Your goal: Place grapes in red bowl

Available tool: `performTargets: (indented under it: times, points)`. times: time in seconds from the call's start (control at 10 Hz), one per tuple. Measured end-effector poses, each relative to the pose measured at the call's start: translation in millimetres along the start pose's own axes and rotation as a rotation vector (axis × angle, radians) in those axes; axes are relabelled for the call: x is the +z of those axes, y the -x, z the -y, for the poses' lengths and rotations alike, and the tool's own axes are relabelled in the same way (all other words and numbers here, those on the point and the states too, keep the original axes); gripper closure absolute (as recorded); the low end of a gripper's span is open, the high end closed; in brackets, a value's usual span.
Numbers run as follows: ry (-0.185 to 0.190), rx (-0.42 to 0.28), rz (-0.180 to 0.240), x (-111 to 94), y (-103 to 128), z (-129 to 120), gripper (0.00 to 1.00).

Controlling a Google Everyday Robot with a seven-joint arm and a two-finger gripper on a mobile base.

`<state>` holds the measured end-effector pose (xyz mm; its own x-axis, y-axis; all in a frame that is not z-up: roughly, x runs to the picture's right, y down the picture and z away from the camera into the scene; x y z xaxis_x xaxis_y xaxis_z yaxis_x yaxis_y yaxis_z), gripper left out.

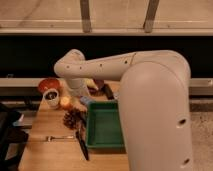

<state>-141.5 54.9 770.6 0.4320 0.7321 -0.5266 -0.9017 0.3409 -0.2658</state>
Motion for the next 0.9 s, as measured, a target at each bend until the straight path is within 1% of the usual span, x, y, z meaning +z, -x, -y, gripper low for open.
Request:
performTargets:
  times: [0.1, 0.2, 0.3, 0.5, 0.6, 0.7, 0.8, 0.9]
  points:
    - [0.016, -0.047, 0.014, 2.5, 5.9, -20.0, 0.38]
    - [0.019, -0.055, 0.02, 3.1, 7.7, -22.9, 0.38]
    - [0.009, -0.05, 0.017, 3.0, 6.6, -16.1, 0.38]
    - [0.017, -0.056, 0.017, 3.2, 6.6, -22.5, 0.38]
    - [0.017, -0.049, 0.017, 4.7, 6.7, -19.3, 0.38]
    - [0.031, -0.039, 0.003, 9.5, 4.9, -20.0, 0.38]
    - [0.045, -0.036, -0.018, 19.2, 2.6, -24.0, 0.38]
    - [0.06, -0.037, -0.049, 37.3, -1.0, -30.6, 0.38]
